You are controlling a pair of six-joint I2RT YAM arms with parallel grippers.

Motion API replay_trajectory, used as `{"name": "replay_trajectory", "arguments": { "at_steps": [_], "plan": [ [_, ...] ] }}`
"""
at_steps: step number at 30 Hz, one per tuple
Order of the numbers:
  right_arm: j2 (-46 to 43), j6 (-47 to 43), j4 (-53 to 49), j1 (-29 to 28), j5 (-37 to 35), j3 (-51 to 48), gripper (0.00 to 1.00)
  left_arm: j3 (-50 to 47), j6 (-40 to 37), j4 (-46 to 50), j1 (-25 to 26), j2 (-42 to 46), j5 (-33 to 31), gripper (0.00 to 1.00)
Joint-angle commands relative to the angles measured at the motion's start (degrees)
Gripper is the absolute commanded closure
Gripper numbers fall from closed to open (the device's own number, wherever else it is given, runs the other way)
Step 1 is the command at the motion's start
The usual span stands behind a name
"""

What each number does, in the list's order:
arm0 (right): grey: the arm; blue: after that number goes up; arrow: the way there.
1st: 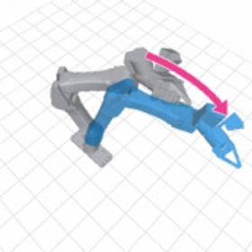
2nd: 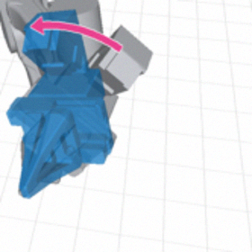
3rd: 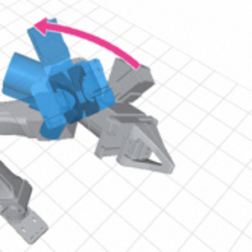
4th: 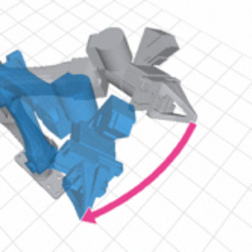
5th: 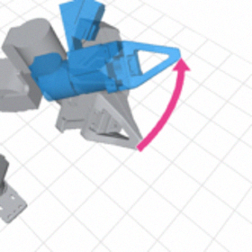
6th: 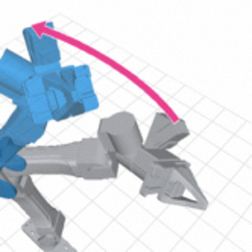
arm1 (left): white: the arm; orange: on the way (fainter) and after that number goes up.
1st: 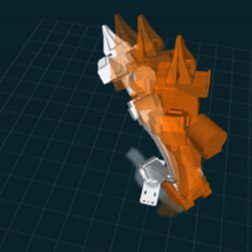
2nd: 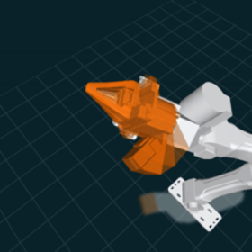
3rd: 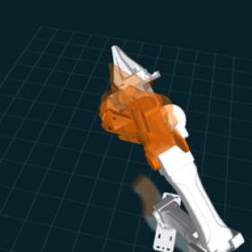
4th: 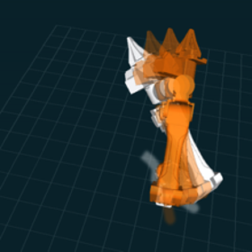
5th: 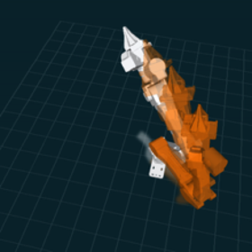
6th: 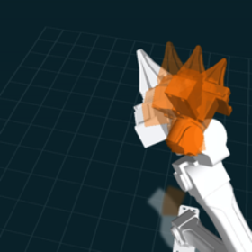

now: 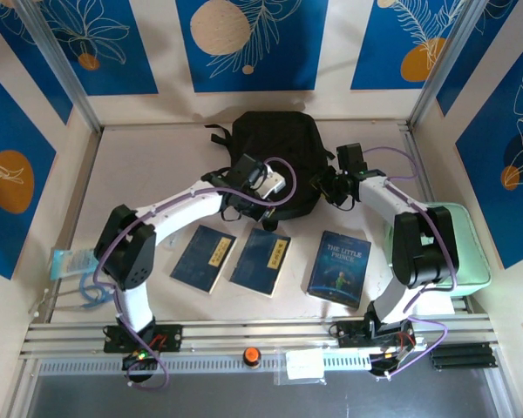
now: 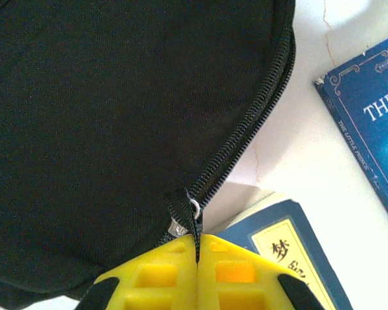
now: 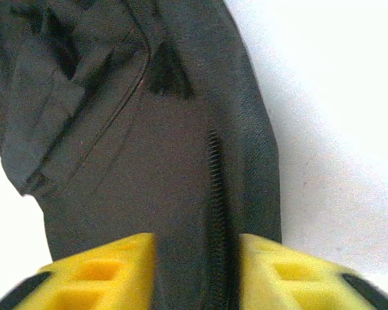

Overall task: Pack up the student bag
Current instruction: Unzip the student bag at the top-center of the table.

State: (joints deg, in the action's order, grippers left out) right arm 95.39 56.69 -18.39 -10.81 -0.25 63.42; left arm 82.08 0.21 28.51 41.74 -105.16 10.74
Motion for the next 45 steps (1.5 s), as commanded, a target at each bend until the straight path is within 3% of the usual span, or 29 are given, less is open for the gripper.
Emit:
{"name": "replay_trajectory", "arguments": {
  "at_steps": [1,5,8,16,18,24,27,35,45],
  "plan": [
    [-4.47,1.87,-2.78,-0.9,0.25,-2.52,0.47,2.38,1.64,0.2,0.32,-0.82,1.42,1.0],
    [-9.31,9.34,-0.59,-4.27,4.03,-9.0,0.34,1.38,1.46,0.32,0.37,-0.31,1.34,1.0],
    [-10.79,14.98,3.0,-6.1,7.39,-12.1,0.31,0.81,1.37,0.74,0.37,0.04,1.06,1.0],
    [-7.89,21.36,4.79,-8.51,4.82,-12.03,0.27,-0.69,1.55,0.4,0.43,0.75,1.21,1.0],
    [-6.33,21.61,5.58,-8.61,5.3,-11.36,0.31,-0.87,1.56,0.36,0.35,0.81,1.21,1.0],
    [-4.07,19.87,3.18,-9.23,2.44,-8.46,0.68,-0.7,2.05,2.41,0.32,1.2,-2.91,1.0],
    [-4.48,19.32,2.37,-9.24,0.13,-8.51,0.79,-0.69,2.67,4.93,0.3,2.57,-7.21,1.0],
    [-4.05,17.71,1.2,-9.14,-1.85,-8.03,0.82,-6.09,1.89,9.16,0.05,7.41,-18.21,1.0],
    [-4.67,16.31,0.46,-8.97,-2.44,-7.55,0.83,-8.48,1.88,9.81,-1.39,6.46,-21.73,1.0]
  ]
}}
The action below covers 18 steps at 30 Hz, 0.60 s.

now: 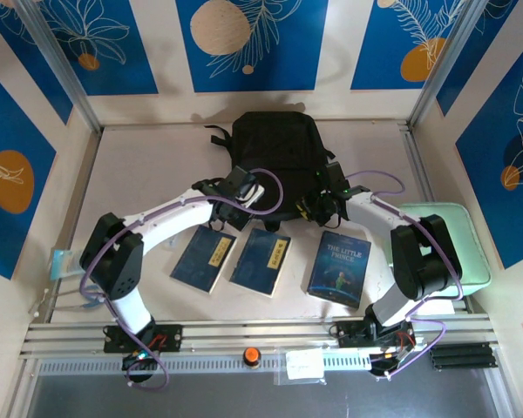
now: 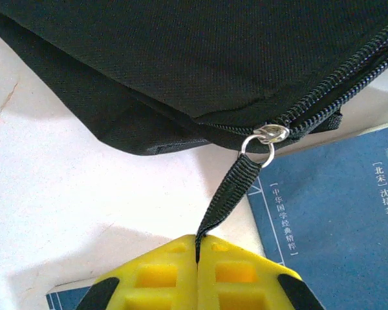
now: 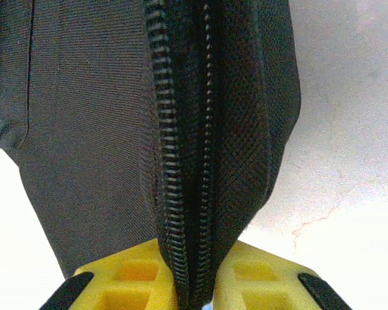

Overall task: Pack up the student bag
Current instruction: Unzip the student bag at the top-center of the table.

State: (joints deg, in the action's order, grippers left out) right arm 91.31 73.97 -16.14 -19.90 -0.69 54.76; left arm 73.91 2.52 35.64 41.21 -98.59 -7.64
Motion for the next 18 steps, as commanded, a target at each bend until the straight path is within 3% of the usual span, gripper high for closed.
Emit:
{"name": "replay_trajectory", "arguments": {
  "at_steps": [1,15,18],
  "plan": [
    [-0.6,-0.99,-1.85,0.1,-1.99,1.05,0.83,-0.11,-0.25,2.68,-1.1,-0.65,-3.51,1.0],
    [-1.04,-1.64,-1.0,0.39,-1.68,-0.47,0.87,3.95,0.89,4.13,-4.48,-5.67,-3.25,1.0],
    [-0.97,-1.69,-0.7,0.39,-1.47,-0.73,0.86,5.44,0.06,3.57,-4.41,-4.81,-0.66,1.0]
  ]
}}
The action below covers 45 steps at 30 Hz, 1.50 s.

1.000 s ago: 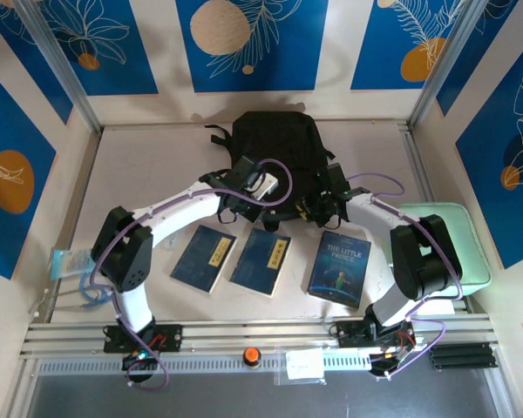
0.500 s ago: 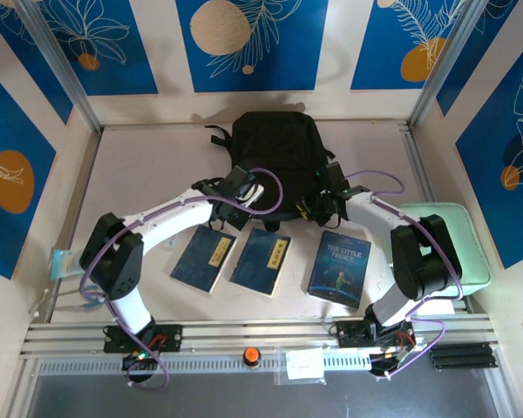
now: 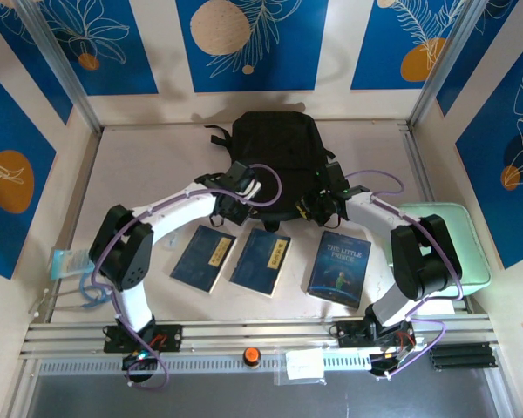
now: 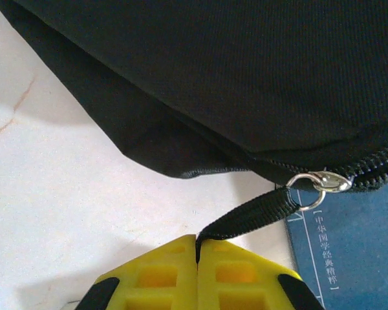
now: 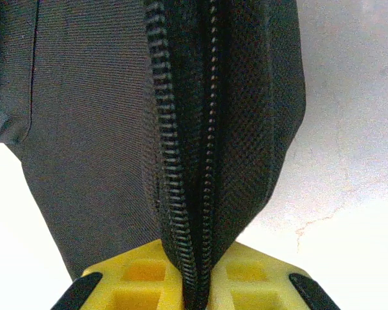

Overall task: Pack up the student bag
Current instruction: Unzip the student bag at the top-center of the table.

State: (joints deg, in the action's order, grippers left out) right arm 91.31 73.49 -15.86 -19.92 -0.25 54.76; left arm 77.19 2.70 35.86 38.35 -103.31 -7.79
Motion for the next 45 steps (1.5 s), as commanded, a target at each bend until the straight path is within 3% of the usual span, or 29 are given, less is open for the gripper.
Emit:
{"name": "replay_trajectory", "arguments": {
  "at_steps": [1,5,10,13,17,22,33,45],
  "plan": [
    [-1.09,-1.27,-0.36,0.41,-1.4,-1.0,0.84,2.39,-0.51,2.6,-1.36,0.78,1.29,1.0],
    [-2.58,0.16,1.44,0.07,2.34,-2.03,0.61,3.76,-1.85,0.45,-0.33,3.99,8.52,1.0],
    [-5.98,6.57,2.51,-2.79,4.5,-3.09,0.36,5.51,-1.58,0.29,1.6,4.52,12.15,1.0],
    [-6.3,9.28,3.02,-4.69,3.78,-2.75,0.28,5.52,-1.05,-0.04,2.15,4.34,13.05,1.0],
    [-3.27,11.12,2.42,-5.63,3.59,-0.84,0.27,5.08,-0.42,-0.17,2.17,4.34,12.68,1.0],
    [1.68,12.0,2.39,-5.92,3.52,1.72,0.31,3.7,0.3,-0.76,2.17,4.87,11.6,1.0],
    [1.97,8.51,3.29,-5.83,1.2,2.3,0.79,0.0,1.6,-0.37,1.01,6.52,6.07,1.0],
    [-1.65,7.37,2.93,-5.3,-0.9,0.87,0.87,-3.18,2.49,1.26,-2.82,4.58,0.91,1.0]
  ]
}}
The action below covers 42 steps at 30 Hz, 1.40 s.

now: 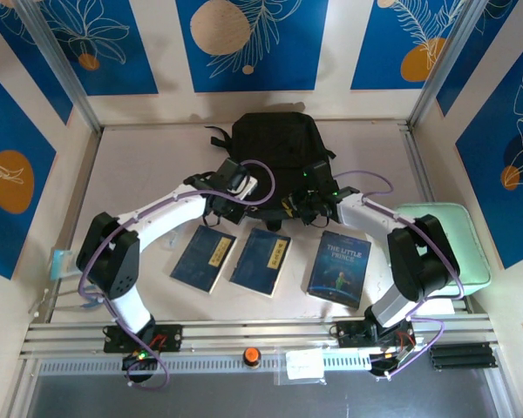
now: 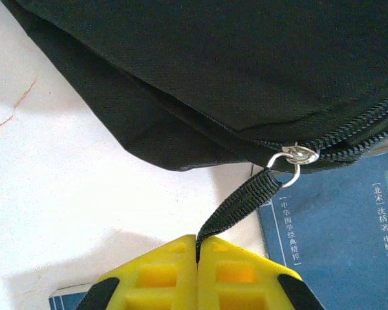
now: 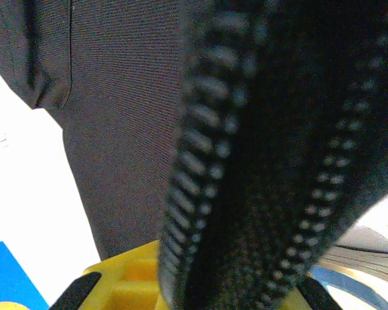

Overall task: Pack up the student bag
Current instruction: Unzip the student bag at the top-center of the table.

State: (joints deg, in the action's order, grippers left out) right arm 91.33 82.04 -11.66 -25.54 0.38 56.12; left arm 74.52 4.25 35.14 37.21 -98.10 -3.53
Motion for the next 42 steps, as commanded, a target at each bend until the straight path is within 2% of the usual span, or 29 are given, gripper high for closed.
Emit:
{"name": "replay_trajectory", "arguments": {
  "at_steps": [1,14,26,33,42],
  "plan": [
    [-1.84,-1.26,-1.33,0.32,-1.53,-0.48,0.87,-0.6,0.93,1.87,-1.99,-1.15,-3.11,1.0],
    [-4.65,-2.6,-2.32,0.49,-1.61,-0.81,0.88,2.33,0.85,0.47,-5.28,-7.06,-1.8,1.0],
    [-6.29,-3.65,-2.49,0.93,-0.6,-2.0,0.88,5.89,-0.41,-1.42,-7.94,-9.76,4.18,1.0],
    [-7.12,-3.89,-2.84,1.19,-0.81,-2.92,0.88,6.11,0.52,-2.64,-9.66,-9.58,-1.72,1.0],
    [-9.3,-3.49,-1.96,1.55,-0.38,-4.87,0.88,11.17,1.1,-3.93,-12.72,-14.78,-2.79,1.0]
  ]
}}
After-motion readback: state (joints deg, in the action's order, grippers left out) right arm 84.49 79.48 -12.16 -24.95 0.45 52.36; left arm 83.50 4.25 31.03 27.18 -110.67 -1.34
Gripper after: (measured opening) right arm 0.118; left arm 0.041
